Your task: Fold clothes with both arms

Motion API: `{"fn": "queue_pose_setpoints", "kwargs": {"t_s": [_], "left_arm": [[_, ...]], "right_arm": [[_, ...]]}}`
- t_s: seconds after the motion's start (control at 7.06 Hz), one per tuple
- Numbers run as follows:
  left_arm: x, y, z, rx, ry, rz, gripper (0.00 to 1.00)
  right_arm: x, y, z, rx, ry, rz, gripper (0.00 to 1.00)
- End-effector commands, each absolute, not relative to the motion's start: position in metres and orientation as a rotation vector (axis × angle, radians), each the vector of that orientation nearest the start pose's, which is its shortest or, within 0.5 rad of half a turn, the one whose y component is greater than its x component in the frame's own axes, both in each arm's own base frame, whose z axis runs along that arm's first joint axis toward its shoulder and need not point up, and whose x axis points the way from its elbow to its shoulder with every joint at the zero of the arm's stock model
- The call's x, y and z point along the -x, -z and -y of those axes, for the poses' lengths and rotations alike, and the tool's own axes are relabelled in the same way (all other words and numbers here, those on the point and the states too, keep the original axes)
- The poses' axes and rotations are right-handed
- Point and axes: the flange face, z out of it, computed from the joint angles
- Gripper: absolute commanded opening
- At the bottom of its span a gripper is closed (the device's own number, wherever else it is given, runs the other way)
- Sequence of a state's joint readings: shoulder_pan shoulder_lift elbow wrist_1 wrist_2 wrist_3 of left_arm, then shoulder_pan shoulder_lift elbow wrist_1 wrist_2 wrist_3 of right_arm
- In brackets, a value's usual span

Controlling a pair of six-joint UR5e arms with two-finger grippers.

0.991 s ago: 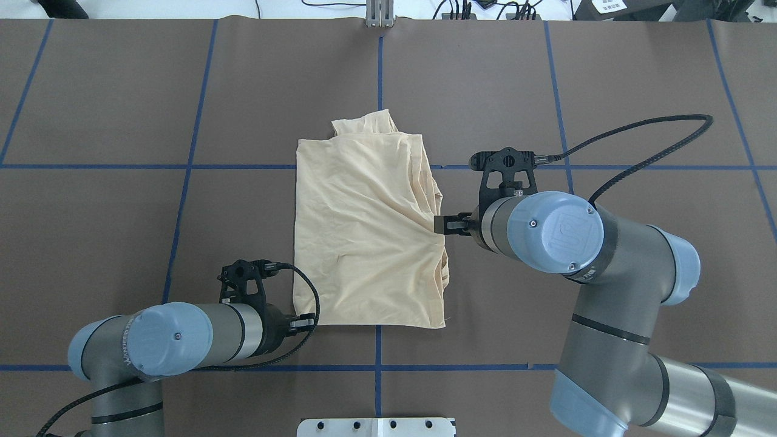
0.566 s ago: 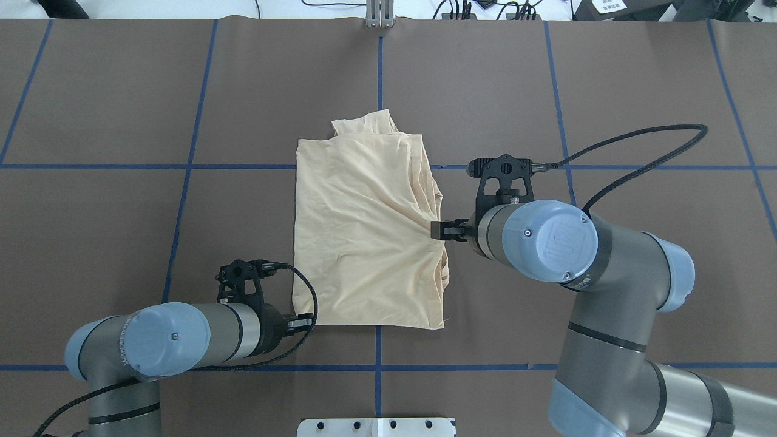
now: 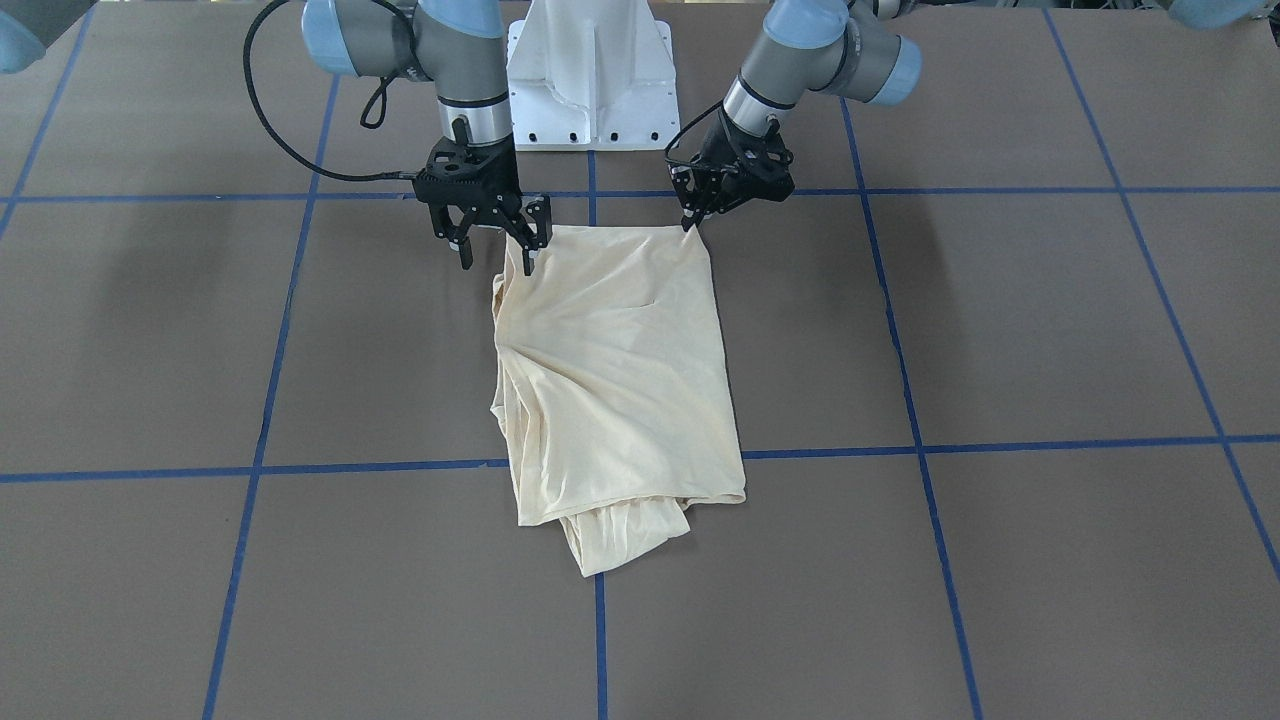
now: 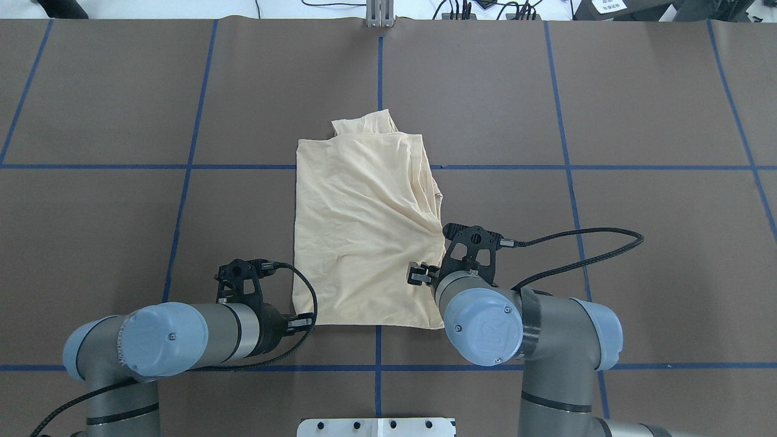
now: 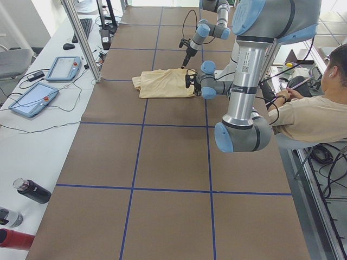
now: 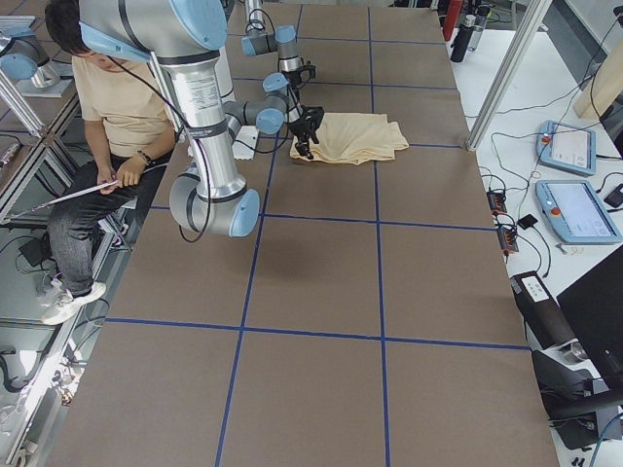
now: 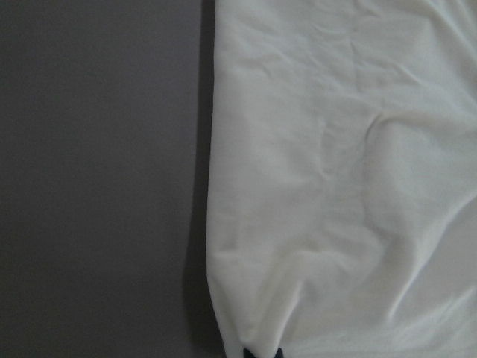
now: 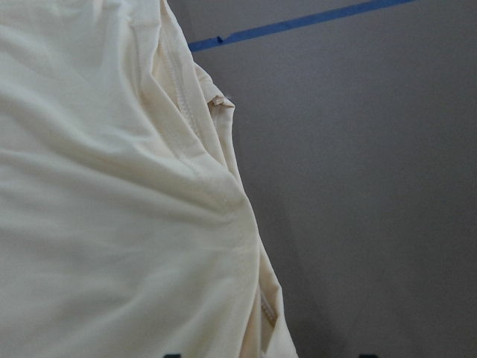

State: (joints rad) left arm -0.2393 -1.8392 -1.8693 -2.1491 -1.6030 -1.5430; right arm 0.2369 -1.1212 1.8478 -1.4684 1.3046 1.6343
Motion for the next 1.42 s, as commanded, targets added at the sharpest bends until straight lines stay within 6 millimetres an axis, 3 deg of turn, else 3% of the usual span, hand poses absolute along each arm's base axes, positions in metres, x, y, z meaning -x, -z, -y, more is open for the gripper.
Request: {"fn": "queue_pose_setpoints", "kwargs": {"t_s": [0.0,0.28,0.42,1.27], "left_arm": [[-0.528,-0.313,0.263,-0.124,0.17,-1.139,0.0],[-0.528,-0.313,0.263,-0.125,0.17,-1.139,0.0],[-0.528,-0.313,0.263,-0.125,0.171,-1.138,0.0],[-0.528,-0.313,0.262,-0.125,0.169,-1.139,0.0]], "right_arm": [[0.584,-0.286,0.297,-0.34,-0.406,0.815,0.71],[0.586,-0.281,0.293,-0.338,-0.402,0.826,0.5],[0.586,-0.279,0.291,-0.338,-0.401,0.83,0.31],[0.579,-0.269,0.272,-0.361,-0.389,0.861,0.3]]}}
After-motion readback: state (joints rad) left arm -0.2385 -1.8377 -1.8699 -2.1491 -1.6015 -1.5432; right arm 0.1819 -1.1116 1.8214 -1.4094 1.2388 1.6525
